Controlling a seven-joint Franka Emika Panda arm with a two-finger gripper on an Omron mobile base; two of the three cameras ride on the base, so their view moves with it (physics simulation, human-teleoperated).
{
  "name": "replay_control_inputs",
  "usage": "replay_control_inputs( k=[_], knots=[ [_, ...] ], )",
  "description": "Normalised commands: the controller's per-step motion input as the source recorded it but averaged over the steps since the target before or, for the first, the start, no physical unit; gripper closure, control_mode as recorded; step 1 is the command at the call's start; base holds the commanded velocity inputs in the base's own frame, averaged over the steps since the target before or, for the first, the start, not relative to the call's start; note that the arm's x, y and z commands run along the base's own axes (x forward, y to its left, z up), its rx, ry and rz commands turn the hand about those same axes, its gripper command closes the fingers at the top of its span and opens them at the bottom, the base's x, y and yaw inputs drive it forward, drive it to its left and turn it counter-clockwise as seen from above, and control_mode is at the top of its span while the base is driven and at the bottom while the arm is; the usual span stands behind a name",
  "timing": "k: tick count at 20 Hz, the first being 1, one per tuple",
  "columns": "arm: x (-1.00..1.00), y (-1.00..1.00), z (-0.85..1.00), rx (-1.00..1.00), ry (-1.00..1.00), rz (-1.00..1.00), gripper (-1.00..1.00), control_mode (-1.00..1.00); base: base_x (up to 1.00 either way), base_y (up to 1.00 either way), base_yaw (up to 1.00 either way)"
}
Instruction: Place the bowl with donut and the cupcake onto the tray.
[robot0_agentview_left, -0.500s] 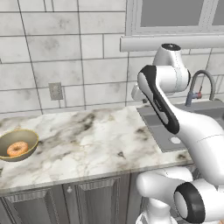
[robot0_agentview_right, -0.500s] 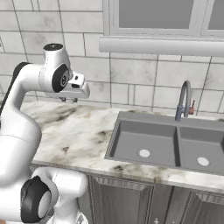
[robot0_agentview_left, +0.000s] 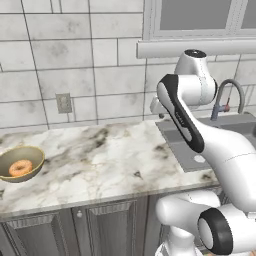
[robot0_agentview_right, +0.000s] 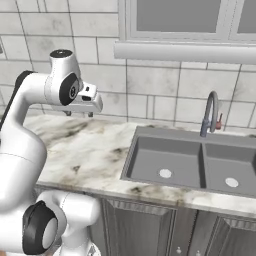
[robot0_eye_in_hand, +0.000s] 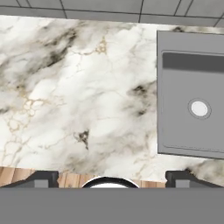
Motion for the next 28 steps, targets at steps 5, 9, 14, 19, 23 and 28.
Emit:
replay_control_inputs(
  k=[5, 9, 14, 19, 23, 28],
  knots=[
    [0.0, 0.0, 0.0, 0.0, 0.0, 0.0, -1.0, 1.0, -0.22, 0.16, 0.0],
    [0.0, 0.0, 0.0, 0.0, 0.0, 0.0, -1.0, 1.0, -0.04, 0.46, 0.0],
    [0.0, 0.0, 0.0, 0.0, 0.0, 0.0, -1.0, 1.0, 0.0, 0.61, 0.0],
    [0.0, 0.0, 0.0, 0.0, 0.0, 0.0, -1.0, 1.0, 0.0, 0.63, 0.0],
    [0.0, 0.0, 0.0, 0.0, 0.0, 0.0, -1.0, 1.0, 0.0, 0.68, 0.0],
    [0.0, 0.0, 0.0, 0.0, 0.0, 0.0, -1.0, 1.0, 0.0, 0.72, 0.0]
  ],
)
